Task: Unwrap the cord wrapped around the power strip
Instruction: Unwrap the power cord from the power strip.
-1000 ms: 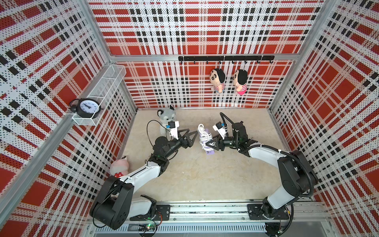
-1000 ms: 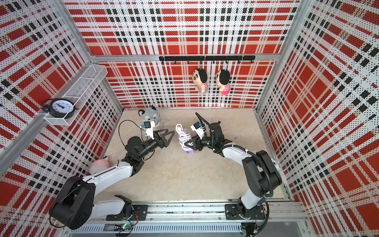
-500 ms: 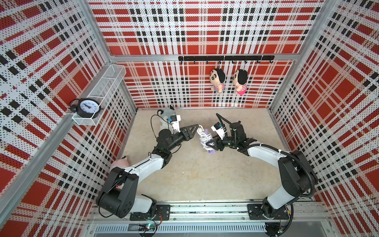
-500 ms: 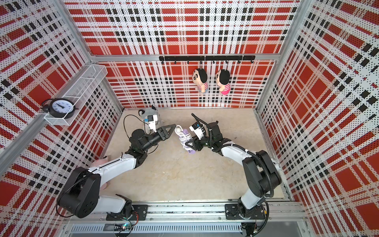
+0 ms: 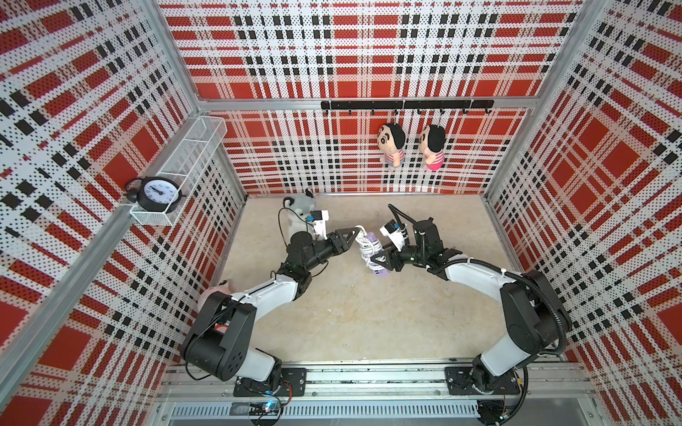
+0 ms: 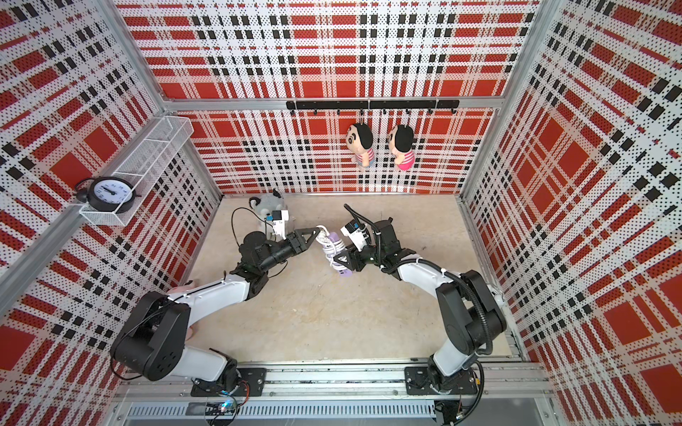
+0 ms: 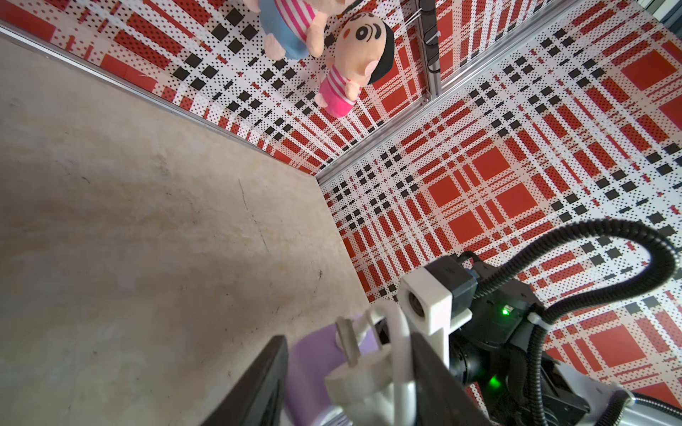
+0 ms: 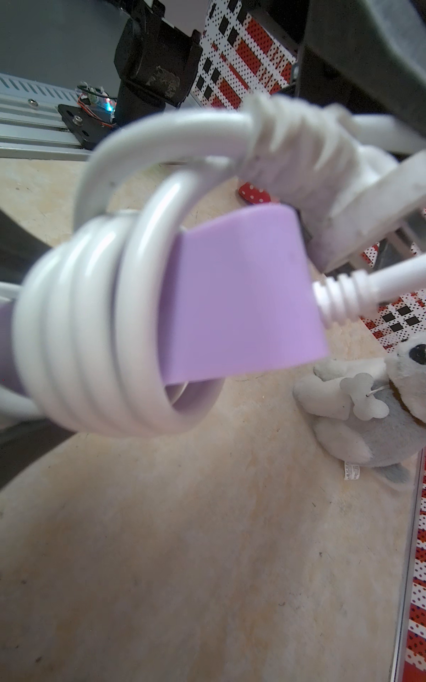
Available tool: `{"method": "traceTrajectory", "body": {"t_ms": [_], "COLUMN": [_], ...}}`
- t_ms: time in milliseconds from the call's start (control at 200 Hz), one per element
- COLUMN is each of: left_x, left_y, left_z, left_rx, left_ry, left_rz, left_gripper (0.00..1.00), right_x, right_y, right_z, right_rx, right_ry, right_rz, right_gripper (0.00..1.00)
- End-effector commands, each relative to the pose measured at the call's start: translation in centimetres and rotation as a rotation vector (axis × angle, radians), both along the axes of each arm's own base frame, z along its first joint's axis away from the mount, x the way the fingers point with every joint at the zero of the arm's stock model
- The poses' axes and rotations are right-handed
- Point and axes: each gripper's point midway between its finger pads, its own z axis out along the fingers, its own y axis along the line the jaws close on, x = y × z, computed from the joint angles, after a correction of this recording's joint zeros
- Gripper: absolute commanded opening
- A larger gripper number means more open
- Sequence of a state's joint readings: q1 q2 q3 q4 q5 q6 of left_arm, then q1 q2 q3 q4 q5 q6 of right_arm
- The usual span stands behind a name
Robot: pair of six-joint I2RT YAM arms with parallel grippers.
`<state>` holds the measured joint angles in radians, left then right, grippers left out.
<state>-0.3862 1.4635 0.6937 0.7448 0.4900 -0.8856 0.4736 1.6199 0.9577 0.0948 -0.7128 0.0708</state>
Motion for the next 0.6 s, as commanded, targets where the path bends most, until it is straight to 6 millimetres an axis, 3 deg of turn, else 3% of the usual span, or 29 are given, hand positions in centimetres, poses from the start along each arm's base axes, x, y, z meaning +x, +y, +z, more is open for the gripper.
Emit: {"method": "traceTrajectory", "body": {"t_ms": [0, 441, 596], "left_x": [0.5, -0.6, -1.4], "left_y": [0.0, -0.6, -0.9], "left_z": [0.4, 1.3, 1.8], "left_rx": [0.003, -0.131, -0.215], "left_ry": [-0.012, -0.004, -0.002], "left_rz": [-0.001, -0.078, -0.12], "left_gripper": [0.46, 0.22, 0.18], "right_x": [-0.3, -0.3, -0.2], "right_y": [0.8, 1.0, 1.1], "right_z": [4.4, 4.5, 4.5], "right_rx": [0.074, 0.101, 0.102], "right_ry": [-0.134, -0.134, -0.13], "right_rz": [0.049, 0.052, 0.058], "right_gripper": [0.01, 0.0, 0.0]}}
